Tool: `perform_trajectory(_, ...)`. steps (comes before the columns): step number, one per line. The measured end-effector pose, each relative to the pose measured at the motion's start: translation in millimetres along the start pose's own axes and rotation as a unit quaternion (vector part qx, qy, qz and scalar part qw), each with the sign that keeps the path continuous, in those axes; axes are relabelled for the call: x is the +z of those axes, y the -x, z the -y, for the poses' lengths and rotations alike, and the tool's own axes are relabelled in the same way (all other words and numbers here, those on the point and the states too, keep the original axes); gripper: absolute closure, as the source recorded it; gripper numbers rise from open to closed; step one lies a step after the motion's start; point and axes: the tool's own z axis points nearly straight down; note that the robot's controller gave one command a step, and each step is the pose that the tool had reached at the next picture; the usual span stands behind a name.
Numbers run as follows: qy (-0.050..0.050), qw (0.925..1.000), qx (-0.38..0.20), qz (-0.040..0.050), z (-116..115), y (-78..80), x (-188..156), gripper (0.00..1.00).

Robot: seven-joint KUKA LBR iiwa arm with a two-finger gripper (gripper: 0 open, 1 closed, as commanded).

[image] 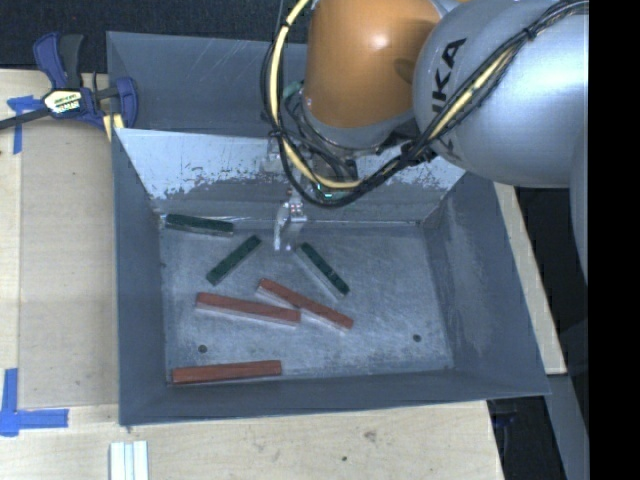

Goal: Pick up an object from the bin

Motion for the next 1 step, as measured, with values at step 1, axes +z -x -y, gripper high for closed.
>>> perform_trajectory(1,0.001,1.0000,0.001,0.0045,0.7,1.4,-5.4,0.00)
